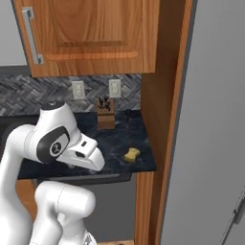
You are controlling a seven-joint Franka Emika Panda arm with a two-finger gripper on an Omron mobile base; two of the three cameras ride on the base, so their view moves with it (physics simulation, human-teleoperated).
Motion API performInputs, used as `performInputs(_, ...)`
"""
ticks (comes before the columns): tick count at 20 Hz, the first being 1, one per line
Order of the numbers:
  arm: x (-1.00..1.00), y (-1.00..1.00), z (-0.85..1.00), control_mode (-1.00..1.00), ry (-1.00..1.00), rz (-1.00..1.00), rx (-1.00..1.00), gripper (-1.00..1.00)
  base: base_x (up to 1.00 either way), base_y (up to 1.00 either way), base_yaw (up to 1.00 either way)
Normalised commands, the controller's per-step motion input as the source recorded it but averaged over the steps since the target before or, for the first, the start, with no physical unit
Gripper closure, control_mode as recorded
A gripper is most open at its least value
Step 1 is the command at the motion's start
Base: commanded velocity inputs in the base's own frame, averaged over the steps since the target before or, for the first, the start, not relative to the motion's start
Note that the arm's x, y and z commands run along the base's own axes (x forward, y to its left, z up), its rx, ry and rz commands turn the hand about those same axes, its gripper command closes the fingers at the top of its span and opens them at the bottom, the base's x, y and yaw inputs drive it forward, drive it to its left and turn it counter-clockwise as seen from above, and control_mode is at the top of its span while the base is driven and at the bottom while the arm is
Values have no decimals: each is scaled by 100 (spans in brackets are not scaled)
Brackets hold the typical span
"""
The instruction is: Place the sponge inside the microwave to prepare for sanitizing.
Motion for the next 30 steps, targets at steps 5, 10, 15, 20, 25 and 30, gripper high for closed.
performInputs(5, 0, 0, 0, 100, 0, 0, 0, -100, 12, 8, 0)
performInputs(10, 0, 0, 0, 100, 0, 0, 0, -100, 14, 1, 0)
performInputs(15, 0, 0, 0, 100, 0, 0, 0, -100, 63, 0, 0)
performInputs(20, 0, 0, 0, 100, 0, 0, 0, -100, 50, 0, 0)
performInputs(25, 0, 0, 0, 100, 0, 0, 0, -100, 30, 0, 0)
performInputs(30, 6, 0, 0, -100, -2, 0, 0, -100, 22, 0, 0)
